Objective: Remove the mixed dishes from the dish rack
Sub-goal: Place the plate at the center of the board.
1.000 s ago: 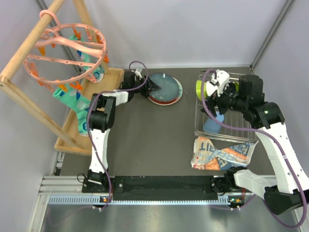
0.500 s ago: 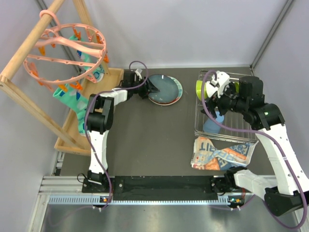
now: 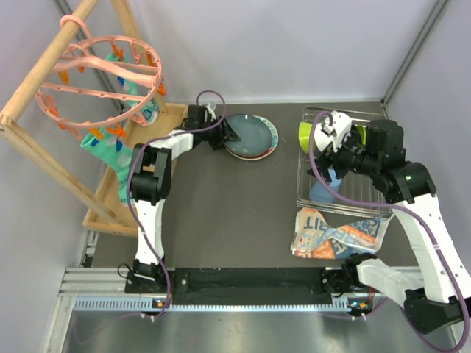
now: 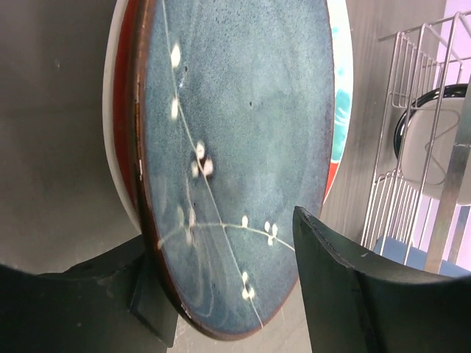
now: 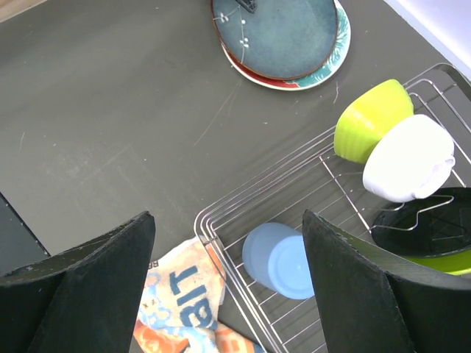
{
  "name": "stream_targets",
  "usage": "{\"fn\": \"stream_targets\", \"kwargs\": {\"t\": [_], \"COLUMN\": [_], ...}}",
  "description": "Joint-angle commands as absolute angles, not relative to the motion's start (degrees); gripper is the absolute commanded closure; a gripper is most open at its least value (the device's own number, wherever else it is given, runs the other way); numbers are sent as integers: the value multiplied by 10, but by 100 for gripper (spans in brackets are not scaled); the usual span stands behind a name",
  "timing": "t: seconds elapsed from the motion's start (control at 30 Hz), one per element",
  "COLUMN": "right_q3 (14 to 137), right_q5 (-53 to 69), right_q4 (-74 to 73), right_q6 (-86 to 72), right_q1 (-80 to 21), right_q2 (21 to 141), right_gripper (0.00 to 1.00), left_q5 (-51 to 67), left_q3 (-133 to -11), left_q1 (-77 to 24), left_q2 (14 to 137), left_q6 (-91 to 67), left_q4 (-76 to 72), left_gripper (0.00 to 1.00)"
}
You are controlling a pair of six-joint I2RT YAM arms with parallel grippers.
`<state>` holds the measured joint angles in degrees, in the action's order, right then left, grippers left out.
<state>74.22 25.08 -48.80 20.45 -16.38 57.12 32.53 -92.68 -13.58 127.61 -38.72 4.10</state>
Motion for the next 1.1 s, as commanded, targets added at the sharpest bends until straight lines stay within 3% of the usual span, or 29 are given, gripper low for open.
{"fn": "stream_targets", "kwargs": {"t": [0.0, 1.07], "right_q3": [740, 729], "right_q5": [258, 262], "right_q4": [-463, -459], "right_q6": [207, 207], "right_q1": [-170, -170], "right_q2": [555, 554], "right_gripper": [19, 18], "left_q5": [322, 338], "left_q3": [-954, -915], "left_q1": [-131, -103], "left_q2": [1217, 1202], "left_q6": [-366, -372], "left_q4": [40, 18], "left_gripper": [38, 38]}}
